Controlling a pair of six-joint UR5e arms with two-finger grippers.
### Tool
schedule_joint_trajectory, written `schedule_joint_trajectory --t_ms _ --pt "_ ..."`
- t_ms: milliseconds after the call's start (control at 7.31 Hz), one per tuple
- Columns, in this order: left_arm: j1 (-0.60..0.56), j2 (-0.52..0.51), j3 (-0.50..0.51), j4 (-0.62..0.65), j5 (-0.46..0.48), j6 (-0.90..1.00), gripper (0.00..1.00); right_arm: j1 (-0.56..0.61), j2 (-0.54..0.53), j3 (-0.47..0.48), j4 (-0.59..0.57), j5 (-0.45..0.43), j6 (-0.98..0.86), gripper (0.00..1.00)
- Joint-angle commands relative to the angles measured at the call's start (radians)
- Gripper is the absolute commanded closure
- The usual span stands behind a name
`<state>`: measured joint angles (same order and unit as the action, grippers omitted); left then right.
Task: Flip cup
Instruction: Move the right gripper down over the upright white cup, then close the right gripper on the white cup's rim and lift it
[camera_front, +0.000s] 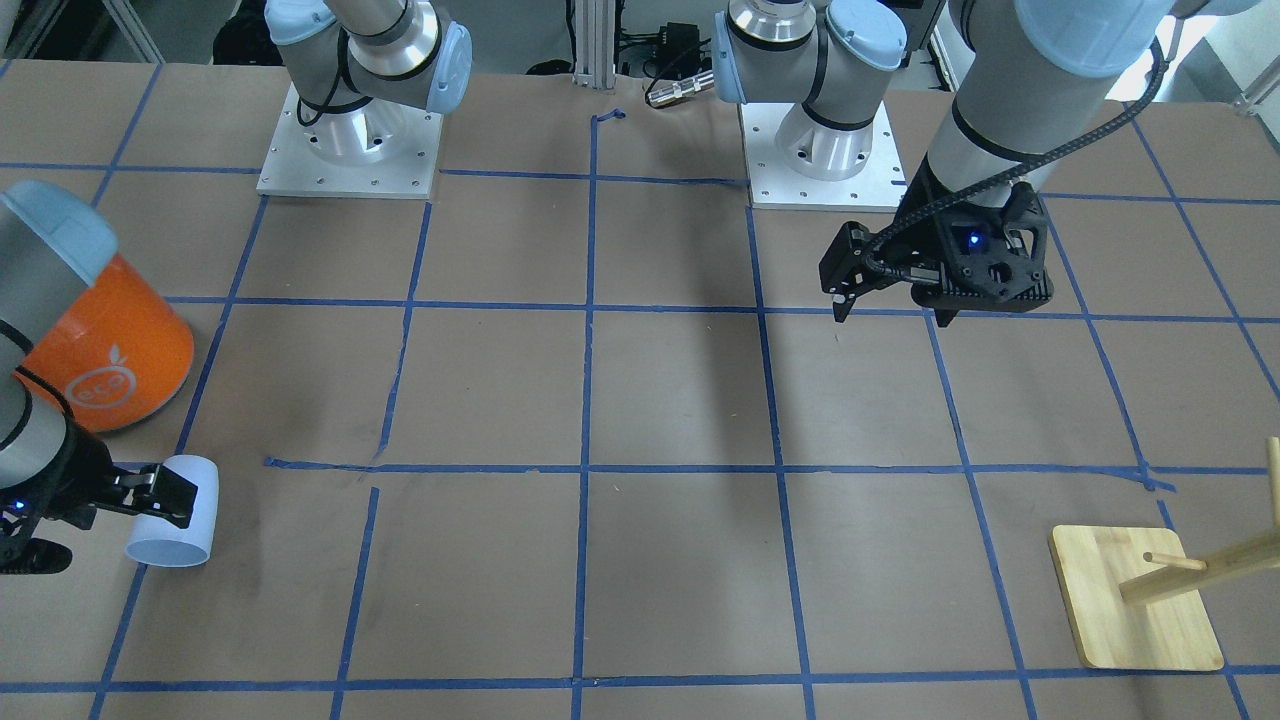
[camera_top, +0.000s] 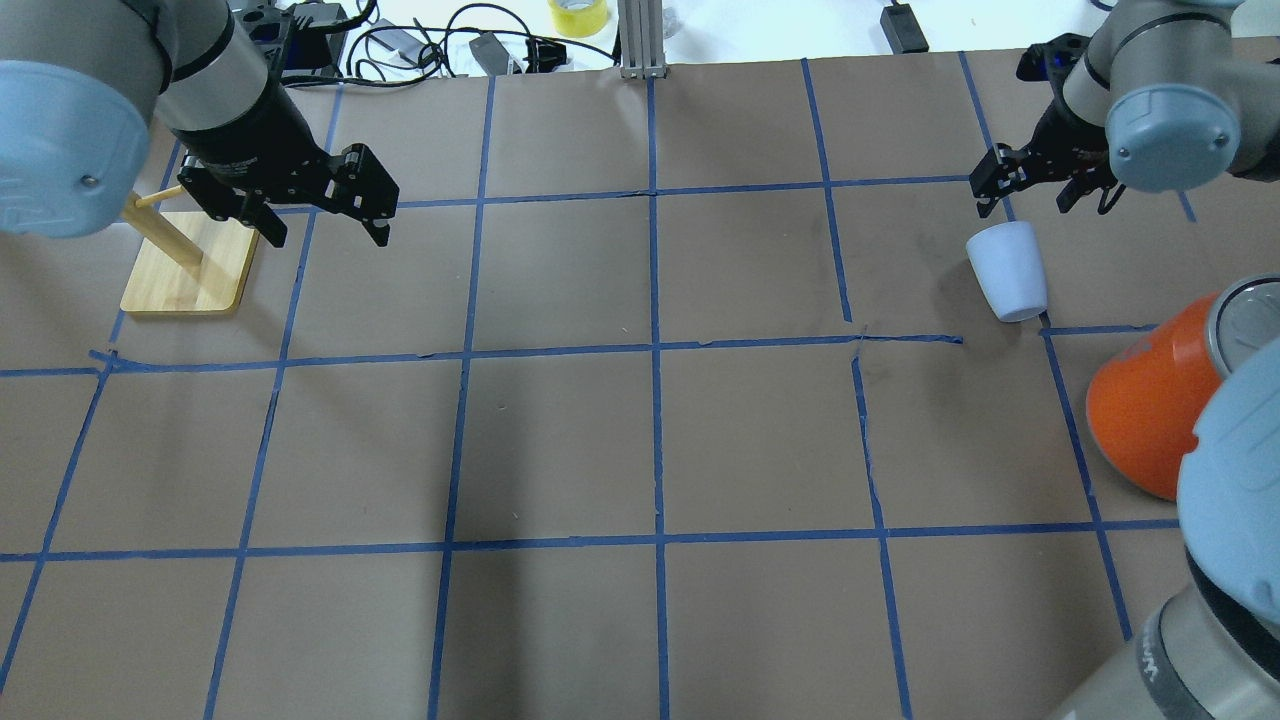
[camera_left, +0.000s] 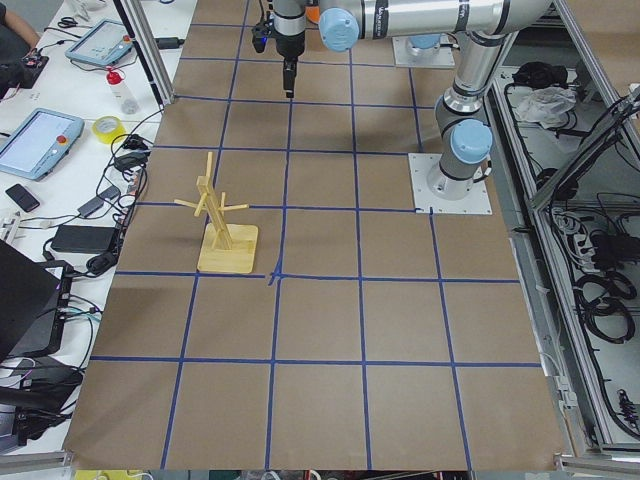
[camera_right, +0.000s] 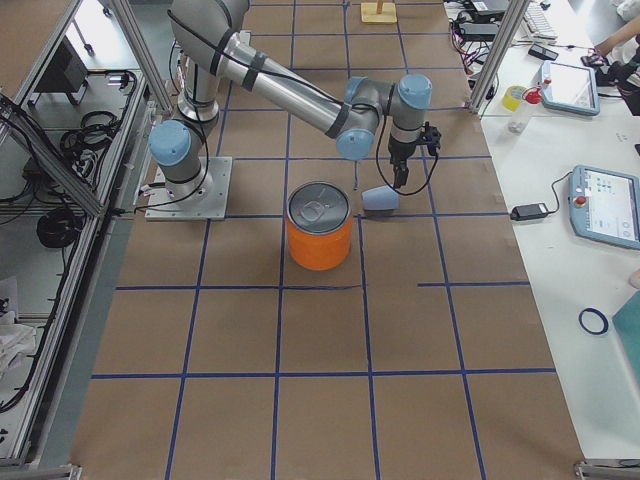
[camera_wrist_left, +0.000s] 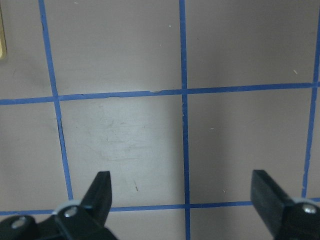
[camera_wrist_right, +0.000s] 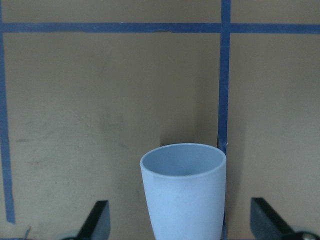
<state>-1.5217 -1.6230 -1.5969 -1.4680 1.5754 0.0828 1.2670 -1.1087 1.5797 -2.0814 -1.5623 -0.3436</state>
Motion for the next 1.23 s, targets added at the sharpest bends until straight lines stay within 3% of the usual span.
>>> schedule_joint_trajectory --t_ms 0,274,1094 --pt "0.0 0.0 0.0 0.0 0.0 0.0 0.0 -0.027 0.046 0.019 -0.04 0.007 -0.112 0.0" --pt "0.0 0.0 0.0 0.001 0.0 0.0 0.0 -0.028 0.046 0.031 -0.045 0.068 -0.118 0.0" --pt "0.0 0.0 0.0 0.002 0.0 0.0 0.0 -0.028 0.07 0.063 -0.101 0.051 -0.107 0.0"
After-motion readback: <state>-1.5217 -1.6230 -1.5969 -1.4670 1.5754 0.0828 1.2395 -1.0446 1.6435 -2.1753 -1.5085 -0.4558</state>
